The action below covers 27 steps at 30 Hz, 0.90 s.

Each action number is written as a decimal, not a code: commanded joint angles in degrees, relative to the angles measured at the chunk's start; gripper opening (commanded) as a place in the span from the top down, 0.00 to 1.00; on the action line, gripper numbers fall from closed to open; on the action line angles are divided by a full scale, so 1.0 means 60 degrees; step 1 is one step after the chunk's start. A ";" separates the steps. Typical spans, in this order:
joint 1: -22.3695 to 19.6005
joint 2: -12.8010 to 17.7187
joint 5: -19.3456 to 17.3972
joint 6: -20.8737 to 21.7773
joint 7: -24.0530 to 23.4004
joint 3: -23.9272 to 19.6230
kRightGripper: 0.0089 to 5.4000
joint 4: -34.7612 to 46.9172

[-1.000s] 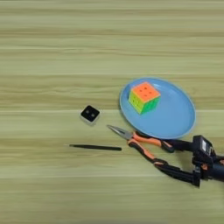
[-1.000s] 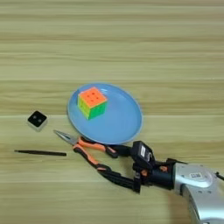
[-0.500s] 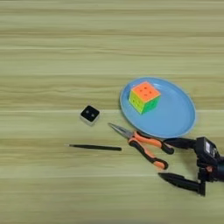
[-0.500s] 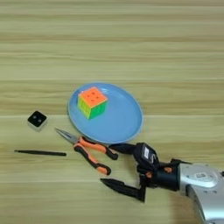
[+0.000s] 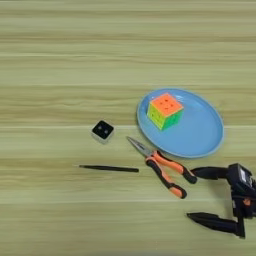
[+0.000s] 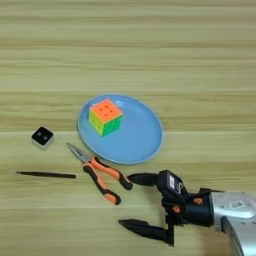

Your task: Move the objects on the table

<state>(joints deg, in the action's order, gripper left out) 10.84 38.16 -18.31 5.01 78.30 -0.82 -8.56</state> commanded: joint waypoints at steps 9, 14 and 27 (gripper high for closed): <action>-0.0234 0.0510 -0.0587 -0.0309 -0.0073 -0.0823 0.00 0.1096; -0.0296 0.0350 -0.0837 -0.0445 -0.0229 -0.0987 0.00 0.1588; -0.0359 0.0088 -0.2073 -0.1730 -0.0614 -0.1017 0.00 0.4254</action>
<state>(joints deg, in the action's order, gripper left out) 11.92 37.91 -30.86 -5.74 77.64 -6.36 14.23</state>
